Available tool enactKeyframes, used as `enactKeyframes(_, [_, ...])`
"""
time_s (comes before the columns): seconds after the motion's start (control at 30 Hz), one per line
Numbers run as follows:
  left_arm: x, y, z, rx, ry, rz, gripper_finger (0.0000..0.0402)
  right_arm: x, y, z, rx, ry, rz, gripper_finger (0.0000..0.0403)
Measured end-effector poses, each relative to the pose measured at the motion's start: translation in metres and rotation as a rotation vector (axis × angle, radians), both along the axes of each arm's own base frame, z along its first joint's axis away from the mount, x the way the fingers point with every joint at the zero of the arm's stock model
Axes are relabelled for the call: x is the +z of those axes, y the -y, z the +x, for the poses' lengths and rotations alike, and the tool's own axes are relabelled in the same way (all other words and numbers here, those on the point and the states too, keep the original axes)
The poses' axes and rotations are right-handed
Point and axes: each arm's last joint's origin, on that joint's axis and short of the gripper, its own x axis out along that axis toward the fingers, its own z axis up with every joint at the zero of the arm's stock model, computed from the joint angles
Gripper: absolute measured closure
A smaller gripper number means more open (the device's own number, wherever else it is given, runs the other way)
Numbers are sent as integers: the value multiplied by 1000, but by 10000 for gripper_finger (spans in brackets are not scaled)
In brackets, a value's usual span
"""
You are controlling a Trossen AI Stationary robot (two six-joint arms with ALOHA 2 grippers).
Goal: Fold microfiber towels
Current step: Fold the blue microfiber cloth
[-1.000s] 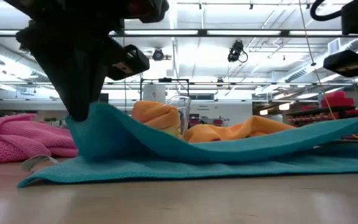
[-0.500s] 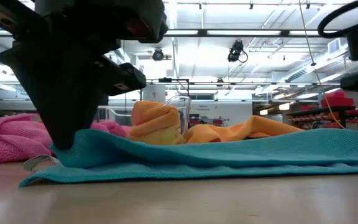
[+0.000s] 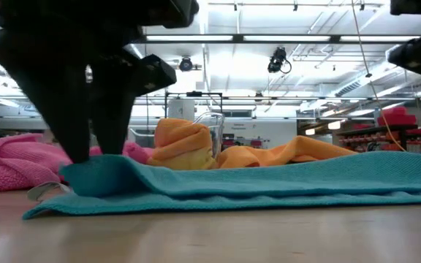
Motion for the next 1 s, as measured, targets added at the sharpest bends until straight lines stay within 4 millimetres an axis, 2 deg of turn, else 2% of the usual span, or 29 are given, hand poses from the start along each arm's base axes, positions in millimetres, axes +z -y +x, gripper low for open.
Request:
enactKeyframes(0.2, [0, 7, -4, 70, -7, -27, 268, -1, 2, 3, -28, 92, -137, 246])
enactKeyframes(0.37, [2, 12, -3, 154, 8, -70, 251, 0, 4, 3, -46, 183, -256, 253])
enactKeyframes(0.67, [-1, 12, -2, 218, 55, -5, 220, 1, 5, 4, -55, 209, -288, 254])
enactKeyframes(1.0, [-15, 14, -4, 226, 6, 21, 237, 1, 5, 4, -68, 216, -286, 254])
